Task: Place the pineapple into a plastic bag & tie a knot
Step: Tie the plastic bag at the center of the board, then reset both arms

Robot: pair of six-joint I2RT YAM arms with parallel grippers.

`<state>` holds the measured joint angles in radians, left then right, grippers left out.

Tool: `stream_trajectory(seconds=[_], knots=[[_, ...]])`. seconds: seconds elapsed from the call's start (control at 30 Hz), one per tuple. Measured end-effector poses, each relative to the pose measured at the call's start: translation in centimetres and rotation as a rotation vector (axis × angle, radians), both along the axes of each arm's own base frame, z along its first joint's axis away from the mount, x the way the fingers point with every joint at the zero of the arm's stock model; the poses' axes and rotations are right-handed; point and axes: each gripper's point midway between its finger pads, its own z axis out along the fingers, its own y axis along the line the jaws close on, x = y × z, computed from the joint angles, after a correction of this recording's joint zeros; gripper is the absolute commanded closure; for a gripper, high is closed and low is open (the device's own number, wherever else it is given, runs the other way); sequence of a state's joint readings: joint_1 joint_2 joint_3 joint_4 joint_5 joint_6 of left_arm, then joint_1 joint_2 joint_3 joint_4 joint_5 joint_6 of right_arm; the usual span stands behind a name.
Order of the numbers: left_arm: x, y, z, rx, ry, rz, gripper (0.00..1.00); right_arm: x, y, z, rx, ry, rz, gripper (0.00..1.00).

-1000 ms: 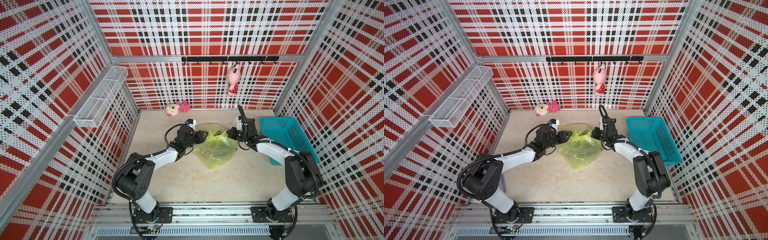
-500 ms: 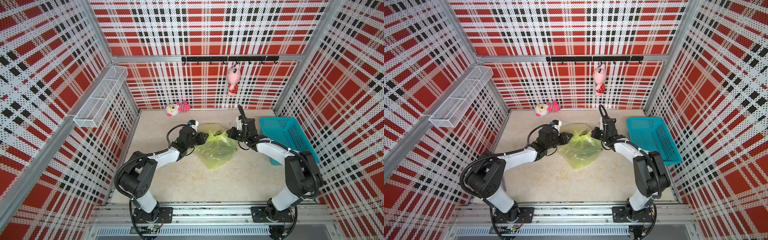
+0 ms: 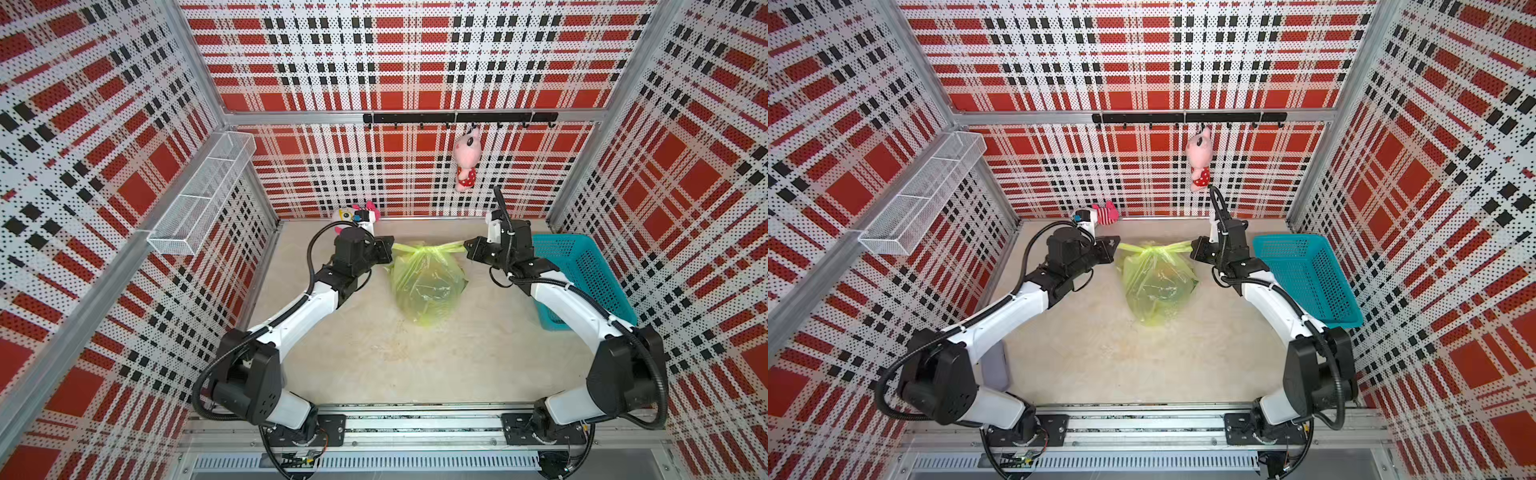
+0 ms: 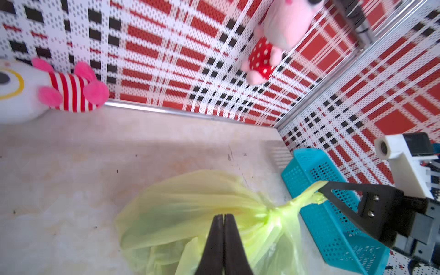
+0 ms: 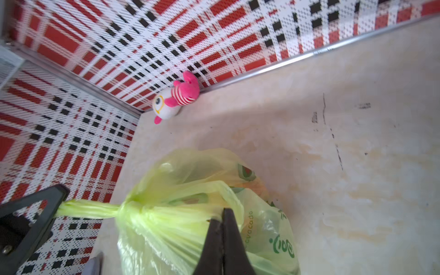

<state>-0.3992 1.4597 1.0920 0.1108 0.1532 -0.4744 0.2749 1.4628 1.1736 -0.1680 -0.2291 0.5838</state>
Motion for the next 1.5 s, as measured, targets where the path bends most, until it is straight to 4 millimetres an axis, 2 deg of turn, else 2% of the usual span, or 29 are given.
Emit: stream_trajectory(seconds=[0.1,0.17,0.27,0.37,0.43,0.47,0.53,0.67,0.7,0.73,0.83,0.9,0.93,1.0,1.03,1.13,1.2,1.3,1.4,1.5], knots=[[-0.1,1.0,-1.1,0.013,0.019,0.002,1.00,-0.6,-0.2,-0.3,0.003,0.007,0.006,1.00],[-0.3,1.9,-3.4,0.018,0.056,0.009,1.00,-1.0,-0.1,-2.3,0.005,0.045,0.015,1.00],[-1.3,3.3,-8.1,0.032,0.142,0.028,1.00,-1.8,-0.5,-8.1,-0.005,0.165,0.012,1.00],[-2.0,5.8,-13.1,0.045,0.247,0.093,1.00,-2.2,-1.7,-14.4,-0.030,0.306,-0.023,1.00],[-2.3,6.9,-15.5,0.054,0.300,0.124,1.00,-2.6,-2.0,-17.3,-0.045,0.371,-0.034,1.00],[-2.3,7.1,-16.3,0.058,0.315,0.133,1.00,-2.7,-2.1,-17.8,-0.049,0.380,-0.035,1.00],[-2.2,7.3,-16.9,0.059,0.324,0.143,1.00,-2.3,-2.1,-17.5,-0.050,0.361,-0.039,1.00],[-1.6,7.5,-16.0,0.050,0.288,0.152,1.00,-1.3,-1.9,-15.1,-0.059,0.265,-0.015,1.00],[-1.4,7.5,-15.8,0.049,0.280,0.153,0.88,-1.0,-1.7,-14.3,-0.064,0.231,0.001,0.92],[-1.3,7.6,-15.4,0.050,0.269,0.155,0.71,-0.9,-1.6,-13.5,-0.068,0.198,0.021,0.70],[-0.4,8.9,-13.2,0.047,0.210,0.205,0.30,-0.1,-2.5,-10.7,-0.100,0.093,0.024,0.30],[0.2,10.3,-11.1,0.036,0.153,0.260,0.14,0.3,-3.0,-8.4,-0.124,0.003,0.016,0.05],[0.4,11.2,-10.0,0.028,0.120,0.298,0.09,0.5,-3.5,-6.9,-0.141,-0.054,-0.001,0.00],[0.8,13.1,-8.1,0.023,0.064,0.381,0.01,0.6,-4.6,-4.5,-0.179,-0.158,-0.048,0.00],[0.9,14.3,-7.3,0.022,0.038,0.428,0.02,0.5,-5.4,-3.3,-0.202,-0.212,-0.086,0.00],[0.7,18.5,-5.8,0.030,-0.032,0.603,0.02,0.0,-7.8,-1.9,-0.283,-0.327,-0.204,0.00],[-0.2,21.5,-6.2,0.059,-0.049,0.728,0.02,-0.6,-9.3,-2.9,-0.347,-0.371,-0.263,0.00],[-2.1,25.2,-8.1,0.129,-0.048,0.891,0.02,-2.4,-11.3,-6.8,-0.460,-0.365,-0.322,0.00],[-4.6,27.5,-10.5,0.235,-0.042,0.995,0.02,-3.9,-13.0,-9.6,-0.550,-0.339,-0.365,0.00],[-6.7,28.8,-11.9,0.334,-0.045,1.045,0.02,-4.2,-14.0,-9.8,-0.591,-0.347,-0.412,0.00]])
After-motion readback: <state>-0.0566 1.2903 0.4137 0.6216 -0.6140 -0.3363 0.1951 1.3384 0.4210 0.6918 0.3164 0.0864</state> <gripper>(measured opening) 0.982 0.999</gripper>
